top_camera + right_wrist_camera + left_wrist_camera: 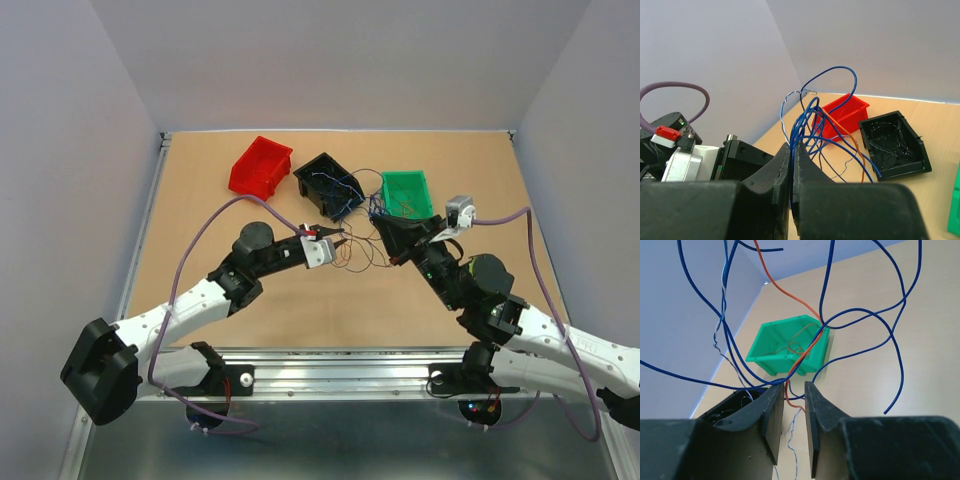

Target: Untangle the cables

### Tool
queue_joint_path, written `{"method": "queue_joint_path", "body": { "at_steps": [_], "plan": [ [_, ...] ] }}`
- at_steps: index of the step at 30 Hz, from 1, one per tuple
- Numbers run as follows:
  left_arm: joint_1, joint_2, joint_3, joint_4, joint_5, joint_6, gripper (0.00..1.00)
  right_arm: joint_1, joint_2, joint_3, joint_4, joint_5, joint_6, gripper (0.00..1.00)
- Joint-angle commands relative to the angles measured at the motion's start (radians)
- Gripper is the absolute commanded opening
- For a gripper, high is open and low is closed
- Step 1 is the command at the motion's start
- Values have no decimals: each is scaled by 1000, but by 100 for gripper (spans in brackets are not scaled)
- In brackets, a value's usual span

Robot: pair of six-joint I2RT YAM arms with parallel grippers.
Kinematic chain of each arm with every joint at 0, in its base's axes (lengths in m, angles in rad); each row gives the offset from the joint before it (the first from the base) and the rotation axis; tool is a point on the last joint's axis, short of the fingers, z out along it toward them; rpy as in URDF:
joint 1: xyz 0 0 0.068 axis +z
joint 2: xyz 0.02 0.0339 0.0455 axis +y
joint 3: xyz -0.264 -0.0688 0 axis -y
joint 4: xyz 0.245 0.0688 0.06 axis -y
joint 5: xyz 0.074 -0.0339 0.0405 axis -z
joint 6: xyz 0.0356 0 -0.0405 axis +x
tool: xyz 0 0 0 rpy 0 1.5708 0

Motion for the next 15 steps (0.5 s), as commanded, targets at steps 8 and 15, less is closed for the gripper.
{"method": "queue_joint_path", "body": {
  "at_steps": [8,15],
  "plan": [
    [-35,33,22,69,-57,27,15,1,2,26,72,-8,8,0],
    [-36,36,27,73,-85,21,0,1,-34,6,69,49,-9,1]
  ]
}}
